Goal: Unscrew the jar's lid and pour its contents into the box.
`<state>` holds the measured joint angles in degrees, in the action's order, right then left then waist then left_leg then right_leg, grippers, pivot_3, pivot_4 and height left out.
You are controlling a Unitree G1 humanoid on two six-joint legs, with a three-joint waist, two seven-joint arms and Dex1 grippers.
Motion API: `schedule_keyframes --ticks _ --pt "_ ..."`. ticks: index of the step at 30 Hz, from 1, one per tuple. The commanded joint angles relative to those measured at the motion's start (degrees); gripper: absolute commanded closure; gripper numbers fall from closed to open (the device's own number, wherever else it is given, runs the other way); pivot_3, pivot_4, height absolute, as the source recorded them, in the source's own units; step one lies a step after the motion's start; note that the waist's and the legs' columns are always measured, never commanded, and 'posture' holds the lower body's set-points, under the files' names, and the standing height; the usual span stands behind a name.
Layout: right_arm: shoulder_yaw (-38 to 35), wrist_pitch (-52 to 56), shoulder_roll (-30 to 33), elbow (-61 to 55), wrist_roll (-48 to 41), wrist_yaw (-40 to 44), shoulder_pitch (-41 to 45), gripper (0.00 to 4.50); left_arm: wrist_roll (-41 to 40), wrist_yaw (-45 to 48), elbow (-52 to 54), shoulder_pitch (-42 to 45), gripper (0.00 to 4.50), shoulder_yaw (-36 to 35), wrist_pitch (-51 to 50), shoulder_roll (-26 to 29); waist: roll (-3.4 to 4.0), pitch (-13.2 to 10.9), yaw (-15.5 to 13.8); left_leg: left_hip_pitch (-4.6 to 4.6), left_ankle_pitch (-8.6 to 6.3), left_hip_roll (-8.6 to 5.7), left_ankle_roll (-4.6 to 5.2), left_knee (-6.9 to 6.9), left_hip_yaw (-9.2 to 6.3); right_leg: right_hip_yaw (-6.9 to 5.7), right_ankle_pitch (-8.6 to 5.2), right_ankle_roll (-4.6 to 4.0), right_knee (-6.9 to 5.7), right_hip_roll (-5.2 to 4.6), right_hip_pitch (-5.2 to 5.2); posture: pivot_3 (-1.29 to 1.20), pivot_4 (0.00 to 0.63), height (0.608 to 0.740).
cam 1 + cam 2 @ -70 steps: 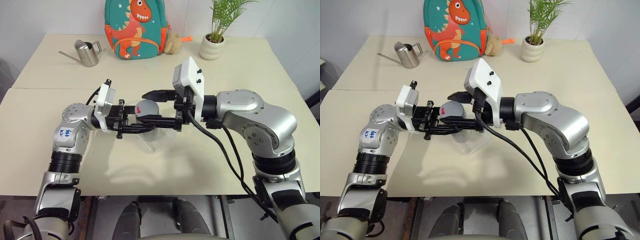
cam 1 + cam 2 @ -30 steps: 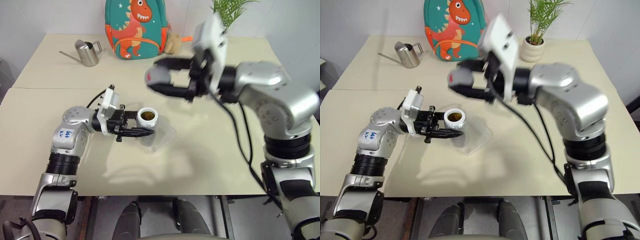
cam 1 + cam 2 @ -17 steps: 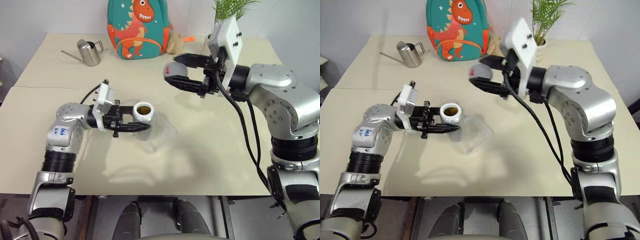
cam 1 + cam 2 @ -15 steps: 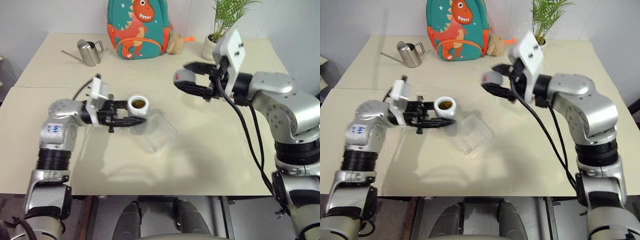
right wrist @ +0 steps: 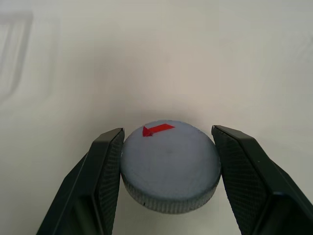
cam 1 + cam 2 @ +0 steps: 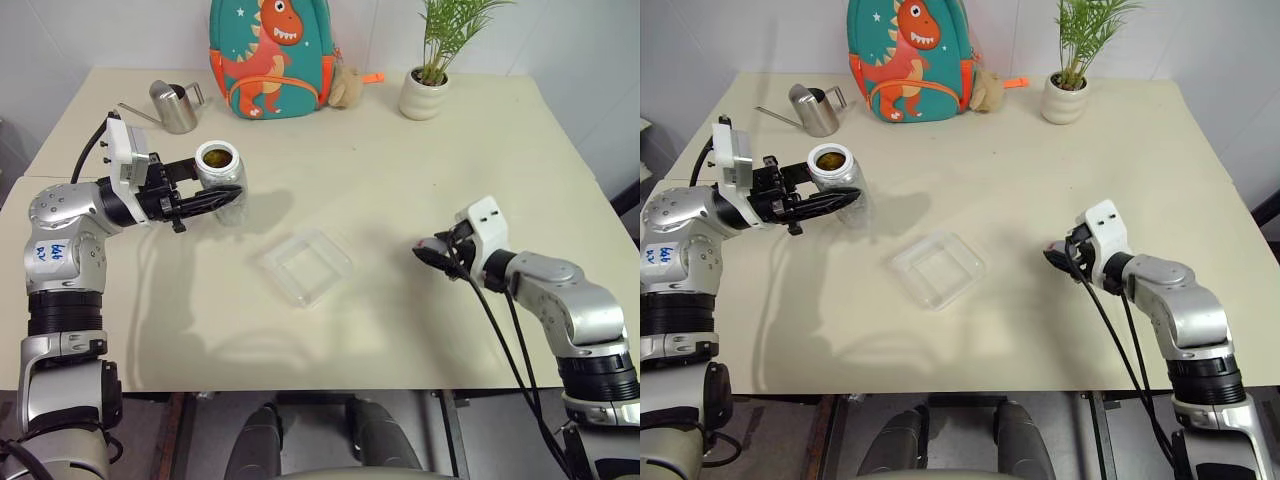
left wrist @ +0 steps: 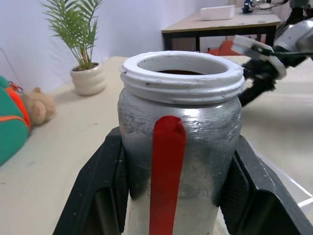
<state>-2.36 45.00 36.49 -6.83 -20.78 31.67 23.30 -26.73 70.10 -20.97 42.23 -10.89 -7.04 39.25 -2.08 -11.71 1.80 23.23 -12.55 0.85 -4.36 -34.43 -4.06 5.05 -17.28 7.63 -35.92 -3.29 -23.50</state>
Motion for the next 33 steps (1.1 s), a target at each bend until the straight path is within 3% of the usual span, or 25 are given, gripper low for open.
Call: schedule_keyframes --ticks 1,6,12,20,25,33 --pt "-2.1 -0.83 -0.36 -1.01 0.07 -0.54 0.11 1.63 -0.12 -0.57 0.78 1.62 2.54 -0.77 1.68 -0.14 0.0 0.0 -0.03 0.0 0.0 0.0 0.0 0.0 0.0 0.0 0.0 0.0 -0.01 0.0 0.0 0.0 0.15 0.74" --pt "-2.73 -0.38 0.84 -1.61 -0.59 1.22 -1.24 0.05 0.18 -0.69 -0.15 2.59 2.54 -0.54 3.48 -0.81 0.0 0.0 -0.16 0.0 0.0 0.0 0.0 0.0 0.0 -0.01 0.0 0.01 0.03 0.0 0.02 0.0 0.15 0.74" --pt "-6.17 -1.5 4.28 -5.59 -3.61 6.12 -4.03 0.05 1.73 -1.09 -1.21 3.93 2.54 0.52 6.07 -1.39 0.0 0.0 -0.23 0.02 0.0 -0.01 0.0 -0.02 0.0 -0.01 0.01 0.03 0.04 0.0 0.03 0.0 0.15 0.74" --pt "-17.96 -6.3 7.21 -17.03 -21.18 25.95 -13.8 0.05 11.42 -6.43 -5.11 6.86 2.54 5.3 16.75 -3.46 -0.02 0.01 -0.29 0.0 -0.01 -0.01 0.02 -0.14 -0.01 -0.01 0.04 0.09 0.07 0.01 0.15 0.0 0.15 0.74" --pt "-21.1 -8.22 10.67 -17.61 -23.63 31.94 -17.45 0.05 19.23 -8.97 -11.93 11.58 2.54 9.83 31.01 -5.85 -0.02 0.0 -0.38 -0.02 -0.09 -0.05 0.16 -0.55 -0.01 -0.01 0.14 0.25 0.15 0.0 0.44 0.0 0.15 0.74" --pt "-20.09 -11.01 11.58 -15.63 -20.89 29.35 -17.21 0.05 29.52 -8.51 -23.18 18.93 2.54 19.3 58.59 -7.86 -0.02 0.0 -0.31 -0.15 -0.14 -0.05 0.25 -0.67 0.01 0.03 0.3 0.37 0.52 0.0 0.81 0.0 0.15 0.74"
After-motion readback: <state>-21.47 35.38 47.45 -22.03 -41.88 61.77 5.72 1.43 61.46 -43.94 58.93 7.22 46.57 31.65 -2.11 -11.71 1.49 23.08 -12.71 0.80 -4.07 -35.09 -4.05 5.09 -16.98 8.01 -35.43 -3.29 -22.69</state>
